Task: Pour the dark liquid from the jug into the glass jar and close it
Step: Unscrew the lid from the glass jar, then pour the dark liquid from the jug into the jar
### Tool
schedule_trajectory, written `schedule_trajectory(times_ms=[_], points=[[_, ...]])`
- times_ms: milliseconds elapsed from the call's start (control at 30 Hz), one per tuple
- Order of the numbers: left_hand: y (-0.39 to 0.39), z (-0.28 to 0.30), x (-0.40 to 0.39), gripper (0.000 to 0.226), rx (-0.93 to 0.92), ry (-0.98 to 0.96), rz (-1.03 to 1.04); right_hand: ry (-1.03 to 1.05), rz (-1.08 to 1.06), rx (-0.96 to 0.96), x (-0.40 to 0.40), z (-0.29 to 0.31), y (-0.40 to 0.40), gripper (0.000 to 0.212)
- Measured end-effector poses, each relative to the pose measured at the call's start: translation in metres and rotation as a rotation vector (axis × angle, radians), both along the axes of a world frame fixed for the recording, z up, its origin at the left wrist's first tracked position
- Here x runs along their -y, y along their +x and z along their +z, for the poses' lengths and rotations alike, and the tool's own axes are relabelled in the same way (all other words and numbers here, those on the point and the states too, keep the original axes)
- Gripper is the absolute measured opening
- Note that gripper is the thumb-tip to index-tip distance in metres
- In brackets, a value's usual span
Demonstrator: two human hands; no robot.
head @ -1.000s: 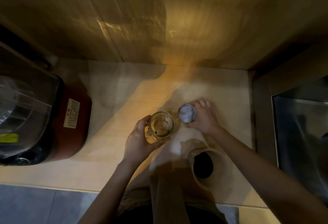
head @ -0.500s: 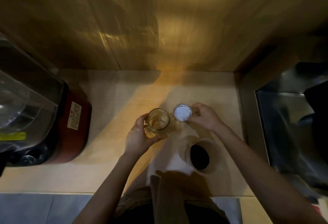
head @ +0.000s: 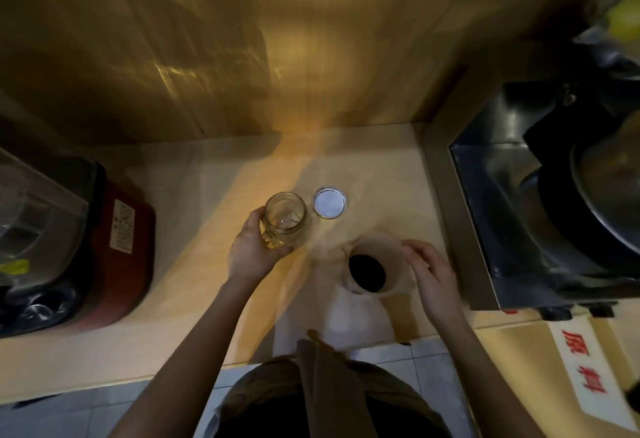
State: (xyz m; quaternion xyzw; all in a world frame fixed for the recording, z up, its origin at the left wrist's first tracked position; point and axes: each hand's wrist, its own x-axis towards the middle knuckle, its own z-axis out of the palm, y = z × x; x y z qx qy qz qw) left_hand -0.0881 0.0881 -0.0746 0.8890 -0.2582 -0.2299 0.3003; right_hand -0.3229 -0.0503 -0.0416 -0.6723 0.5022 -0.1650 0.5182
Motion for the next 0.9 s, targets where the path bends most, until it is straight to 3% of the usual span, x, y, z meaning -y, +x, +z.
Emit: schedule_trajectory(times_ms=[167,300,467,633,700,900], points=[[-0.002,0.0,0.0,0.082,0.016,-0.02,0.006,0.182,-0.077,0.008,-0.026,-0.021,-0.019,0.019],[-0.002,0.0,-0.001,0.082,0.016,0.008,0.009,0.138,-0.074,0.037,-0.034,-0.02,-0.018,0.042],[-0.002,0.004,0.002,0.085,0.037,0.067,-0.018,0.194,-0.094,0.119,-0.032,-0.015,-0.006,0.028],[-0.007,-0.009,-0.009,0.098,-0.138,-0.119,0.007,0.268,-0.11,0.18,-0.026,-0.008,0.006,0.031],[-0.016,-0.014,-0.013,0.087,-0.144,-0.114,0.088,0.254,-0.1,0.193,-0.025,-0.004,0.009,0.032],[-0.023,-0.029,-0.015,0.024,-0.132,-0.246,0.303,0.187,-0.076,0.242,-0.028,0.002,0.014,0.03]])
